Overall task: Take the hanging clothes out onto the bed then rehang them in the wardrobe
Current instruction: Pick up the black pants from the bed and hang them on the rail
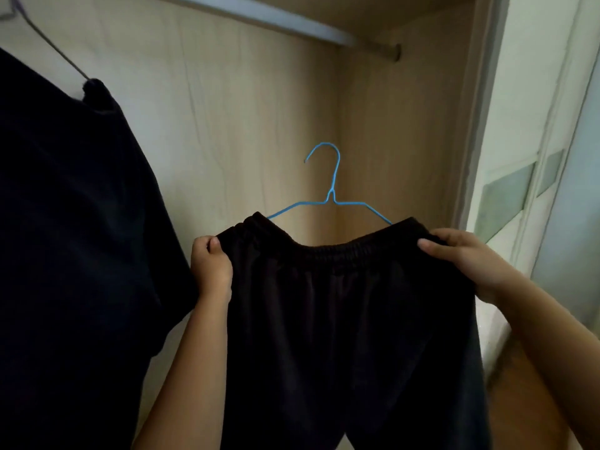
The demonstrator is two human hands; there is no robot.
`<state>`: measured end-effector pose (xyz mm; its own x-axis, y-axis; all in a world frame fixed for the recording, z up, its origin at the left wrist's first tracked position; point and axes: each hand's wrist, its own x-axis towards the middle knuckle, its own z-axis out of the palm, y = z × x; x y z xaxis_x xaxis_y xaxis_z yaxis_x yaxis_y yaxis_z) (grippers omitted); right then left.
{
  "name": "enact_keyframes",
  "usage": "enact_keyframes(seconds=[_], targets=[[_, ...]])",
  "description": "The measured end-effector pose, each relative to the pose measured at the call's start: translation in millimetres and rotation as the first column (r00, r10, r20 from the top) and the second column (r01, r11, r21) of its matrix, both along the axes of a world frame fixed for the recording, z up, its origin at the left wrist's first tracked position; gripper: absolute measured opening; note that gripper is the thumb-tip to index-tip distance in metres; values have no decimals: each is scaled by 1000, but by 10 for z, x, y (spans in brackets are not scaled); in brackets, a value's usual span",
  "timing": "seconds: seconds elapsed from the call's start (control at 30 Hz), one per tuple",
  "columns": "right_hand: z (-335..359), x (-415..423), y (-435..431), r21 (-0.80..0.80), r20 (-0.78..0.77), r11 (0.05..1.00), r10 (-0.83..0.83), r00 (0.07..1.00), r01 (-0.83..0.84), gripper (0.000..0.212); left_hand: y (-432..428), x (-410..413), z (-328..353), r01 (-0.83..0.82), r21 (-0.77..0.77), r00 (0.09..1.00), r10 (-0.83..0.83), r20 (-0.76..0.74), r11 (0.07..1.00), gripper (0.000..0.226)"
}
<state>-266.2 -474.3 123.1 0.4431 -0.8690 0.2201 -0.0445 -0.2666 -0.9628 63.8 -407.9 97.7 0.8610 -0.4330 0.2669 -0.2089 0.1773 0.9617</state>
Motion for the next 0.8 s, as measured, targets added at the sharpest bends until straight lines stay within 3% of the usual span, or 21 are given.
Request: enact_keyframes(seconds=[0.07, 0.17, 0.3, 0.4, 0.5, 0.63, 0.7, 0.8], targets=[[148, 192, -94, 24, 106, 999, 34, 994, -36, 73, 3, 162, 101, -5, 83, 999, 1, 48, 997, 27], [371, 570, -139, 54, 215, 995, 67, 974, -80, 21, 177, 333, 218, -7, 251, 991, -26, 128, 968, 38], [594, 1066, -76, 50, 271, 993, 87, 959, -104, 22, 592, 296, 412, -229, 237, 923, 133, 361, 944, 41], [761, 1390, 47, 23, 382, 990, 120, 916, -139, 24, 853, 107, 626, -447, 120, 725, 280, 629, 887, 34], [958, 1644, 211, 3, 500, 988, 132, 856, -154, 25, 1035, -93, 858, -577, -67, 420, 365, 831, 814, 30], [1184, 1941, 302, -80, 578, 989, 146, 803, -122, 28, 1262, -212, 1159, -678, -340, 38, 494, 869, 651, 29], [1278, 2115, 335, -122, 584, 989, 140, 800, -84, 30, 1370, -216, 1286, -730, -389, -51, 523, 851, 562, 30], [1404, 2389, 399, -197, 548, 980, 133, 826, -27, 33, 1484, -207, 1431, -825, -294, 15, 538, 843, 483, 40]])
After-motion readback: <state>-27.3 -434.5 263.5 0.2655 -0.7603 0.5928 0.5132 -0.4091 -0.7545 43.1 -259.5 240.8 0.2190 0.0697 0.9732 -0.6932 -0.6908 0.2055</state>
